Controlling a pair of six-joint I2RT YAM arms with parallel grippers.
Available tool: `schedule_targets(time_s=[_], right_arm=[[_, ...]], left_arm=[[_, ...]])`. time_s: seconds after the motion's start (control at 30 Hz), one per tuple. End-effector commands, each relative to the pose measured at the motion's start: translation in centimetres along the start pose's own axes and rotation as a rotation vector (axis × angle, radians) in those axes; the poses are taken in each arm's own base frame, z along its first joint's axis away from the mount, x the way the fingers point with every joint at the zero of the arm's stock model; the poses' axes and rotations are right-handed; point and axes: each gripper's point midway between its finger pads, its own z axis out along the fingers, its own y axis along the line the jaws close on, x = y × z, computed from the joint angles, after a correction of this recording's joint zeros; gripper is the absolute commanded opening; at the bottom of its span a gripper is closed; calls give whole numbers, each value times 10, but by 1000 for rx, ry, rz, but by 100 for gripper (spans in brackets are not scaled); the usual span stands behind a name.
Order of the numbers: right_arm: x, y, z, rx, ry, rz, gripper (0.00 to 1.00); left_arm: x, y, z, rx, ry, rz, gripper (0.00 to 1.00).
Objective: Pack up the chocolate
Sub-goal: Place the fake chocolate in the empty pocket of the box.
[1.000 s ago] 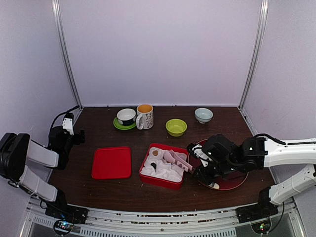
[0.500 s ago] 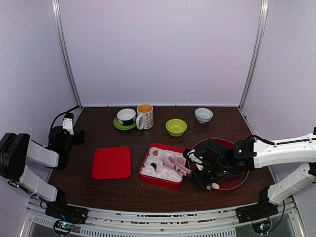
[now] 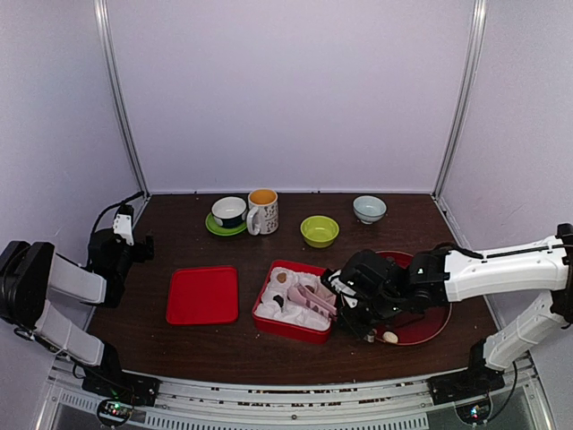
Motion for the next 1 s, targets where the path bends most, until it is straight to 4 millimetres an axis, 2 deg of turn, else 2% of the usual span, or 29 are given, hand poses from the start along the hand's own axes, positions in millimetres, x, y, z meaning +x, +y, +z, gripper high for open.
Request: schedule_targets(time_s=[0.0, 0.13, 0.5, 0.7, 0.8, 0.97], right_arm=[[-13, 5, -2, 0, -28, -11, 22], [-14, 6, 1, 2, -21, -13, 23], [-16, 5, 1, 13, -24, -14, 34], [-16, 3, -1, 20, -30, -13, 34], [-21, -1, -8, 36, -61, -6, 33], [-31, -10, -31, 56, -159, 32, 32]], left_arm=[[-16, 5, 2, -13, -60, -13, 98], [-16, 5, 2, -13, -59, -13, 98], [-16, 5, 2, -14, -60, -14, 98], [-16, 5, 2, -14, -60, -13, 98], [-16, 5, 2, -13, -61, -13, 98], [-16, 5, 2, -14, -62, -13, 98]])
